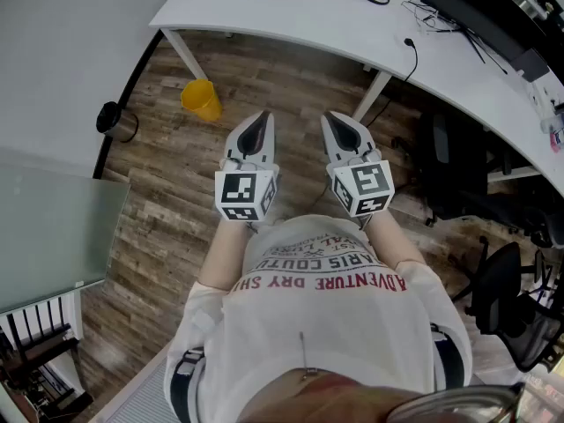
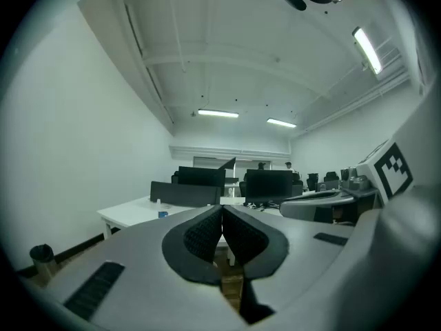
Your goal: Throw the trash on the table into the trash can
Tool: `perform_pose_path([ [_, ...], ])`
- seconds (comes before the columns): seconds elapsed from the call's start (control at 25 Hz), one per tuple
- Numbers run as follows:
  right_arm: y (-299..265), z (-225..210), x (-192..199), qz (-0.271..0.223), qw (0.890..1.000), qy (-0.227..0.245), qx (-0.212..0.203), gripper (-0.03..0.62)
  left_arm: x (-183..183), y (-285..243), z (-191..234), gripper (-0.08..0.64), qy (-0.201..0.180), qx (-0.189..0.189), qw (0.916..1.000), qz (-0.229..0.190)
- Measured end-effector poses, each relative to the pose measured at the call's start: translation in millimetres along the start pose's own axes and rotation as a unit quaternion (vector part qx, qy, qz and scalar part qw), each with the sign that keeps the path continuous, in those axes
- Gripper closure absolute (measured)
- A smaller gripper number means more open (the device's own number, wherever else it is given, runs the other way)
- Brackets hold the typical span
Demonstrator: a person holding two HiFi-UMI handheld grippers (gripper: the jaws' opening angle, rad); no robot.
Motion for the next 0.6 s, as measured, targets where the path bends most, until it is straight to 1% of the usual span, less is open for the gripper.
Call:
perform_pose_path([
  [0.2,-1,5,-2,-0.002,1.000,0.003,-0.003,0.568,-3,4,3,0.537,0.011,0.005,0.9999,-0.009],
  [0.4,-7,15,-2,0.001,1.000,0.000,-0.009,0.568,-4,6,13,0.537,0.012,0.004,0.9999,-0.007],
  [0.48,-12,20,-2,-0.002,1.000,-0.008,-0.010,0.568,-3,7,21,0.537,0.014,0.003,0.9999,-0.005],
  [0.6,-18,24,-3,-0.011,1.000,-0.026,0.000,0.568,-4,9,33,0.537,0.016,0.001,0.9998,-0.007],
])
Point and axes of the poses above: the fingertips, and each gripper's own axes: y backward along the fingers, z to its left, x out of its underside, the point moved 2 cm from there along y, backward along the fingers, and after that the axes turned 11 degrees about y, right-handed, at the moved point
